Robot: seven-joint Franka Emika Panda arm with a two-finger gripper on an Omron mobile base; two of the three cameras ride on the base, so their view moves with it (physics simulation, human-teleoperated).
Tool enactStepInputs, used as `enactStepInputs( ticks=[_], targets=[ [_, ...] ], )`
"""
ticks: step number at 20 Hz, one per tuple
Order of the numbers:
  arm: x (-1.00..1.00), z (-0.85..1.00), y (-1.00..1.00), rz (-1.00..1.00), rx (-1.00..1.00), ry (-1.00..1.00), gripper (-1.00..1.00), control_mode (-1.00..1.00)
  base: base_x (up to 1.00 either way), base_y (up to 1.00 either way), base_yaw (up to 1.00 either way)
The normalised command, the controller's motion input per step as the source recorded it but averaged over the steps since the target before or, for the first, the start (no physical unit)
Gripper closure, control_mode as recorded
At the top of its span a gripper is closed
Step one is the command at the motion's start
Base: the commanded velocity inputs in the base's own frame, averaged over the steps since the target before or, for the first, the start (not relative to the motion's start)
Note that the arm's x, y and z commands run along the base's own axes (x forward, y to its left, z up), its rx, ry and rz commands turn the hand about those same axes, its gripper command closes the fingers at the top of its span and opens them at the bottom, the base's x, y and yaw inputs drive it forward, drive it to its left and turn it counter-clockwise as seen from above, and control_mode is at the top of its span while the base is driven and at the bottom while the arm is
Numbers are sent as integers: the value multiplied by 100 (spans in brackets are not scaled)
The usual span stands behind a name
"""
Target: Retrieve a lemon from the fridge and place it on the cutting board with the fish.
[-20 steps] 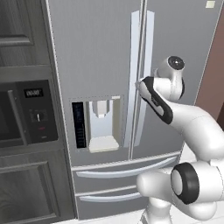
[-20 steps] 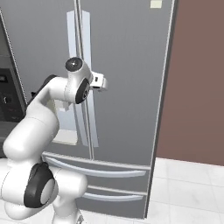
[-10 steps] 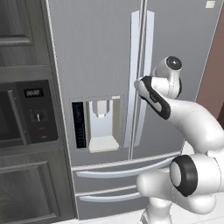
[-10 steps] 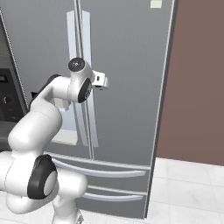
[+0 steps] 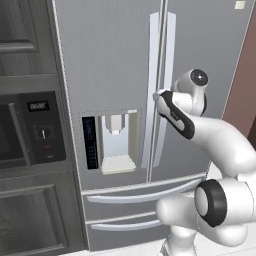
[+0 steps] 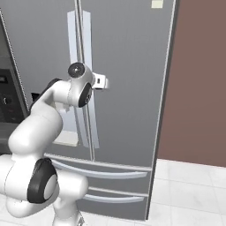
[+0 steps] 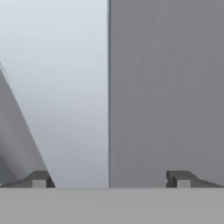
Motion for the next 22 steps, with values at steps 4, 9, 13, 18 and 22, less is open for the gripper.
enactStepInputs(
  ticks=[4,9,13,18,22],
  targets=[
    [48,-5,0,0,0,-11,-100,-100,0,0,0],
    [61,-3,1,0,0,-6,100,-100,0,0,0],
    [37,0,0,0,0,2,100,-100,0,0,0],
    [-10,1,-2,0,0,8,100,-100,0,0,0],
    [-67,19,-20,0,0,5,100,-100,0,0,0]
  ],
)
